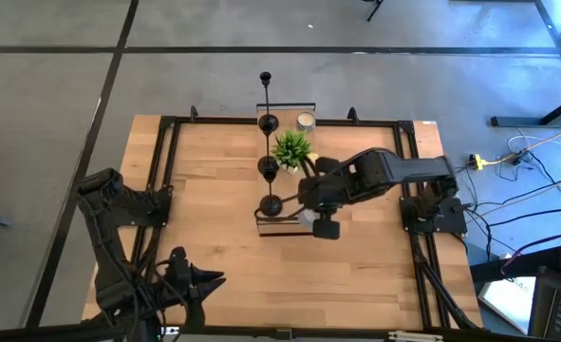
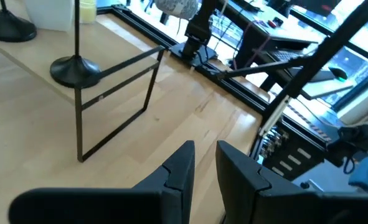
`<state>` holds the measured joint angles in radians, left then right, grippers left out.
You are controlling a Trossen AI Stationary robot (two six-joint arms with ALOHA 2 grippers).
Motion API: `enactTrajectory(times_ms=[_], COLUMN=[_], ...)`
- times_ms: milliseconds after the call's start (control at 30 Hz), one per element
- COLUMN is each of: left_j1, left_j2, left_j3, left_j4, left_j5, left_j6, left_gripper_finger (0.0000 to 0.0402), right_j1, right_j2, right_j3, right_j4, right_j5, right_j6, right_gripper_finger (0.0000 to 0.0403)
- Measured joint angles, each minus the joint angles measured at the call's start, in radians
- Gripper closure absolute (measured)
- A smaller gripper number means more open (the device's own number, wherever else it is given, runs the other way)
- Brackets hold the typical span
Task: Pick & Place candle stick holders
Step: Put the blue scented candle on the shelf
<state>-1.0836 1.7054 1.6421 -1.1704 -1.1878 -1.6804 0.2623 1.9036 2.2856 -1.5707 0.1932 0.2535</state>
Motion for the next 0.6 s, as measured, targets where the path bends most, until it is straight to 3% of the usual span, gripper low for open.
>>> enactTrajectory(times_ms=[333, 600], left_j1=[0.06, 0.106], left_j2=[0.0, 0.0], left_j3=[0.0, 0.0], left_j4=[0.003, 0.016], left_j5=[0.0, 0.009], left_j6=[0.006, 0.007], left_gripper_finger=[0.0341, 0.0341], right_j1=[-0.048, -0.089], right_j2=[-0.121, -0.143], right_j3=[-0.181, -0.328], right_j4=[-0.001, 0.0], right_j5=[0.05, 0.096], right_j6=[-0.134, -0.213], right_gripper_finger=[0.0403, 0.0403])
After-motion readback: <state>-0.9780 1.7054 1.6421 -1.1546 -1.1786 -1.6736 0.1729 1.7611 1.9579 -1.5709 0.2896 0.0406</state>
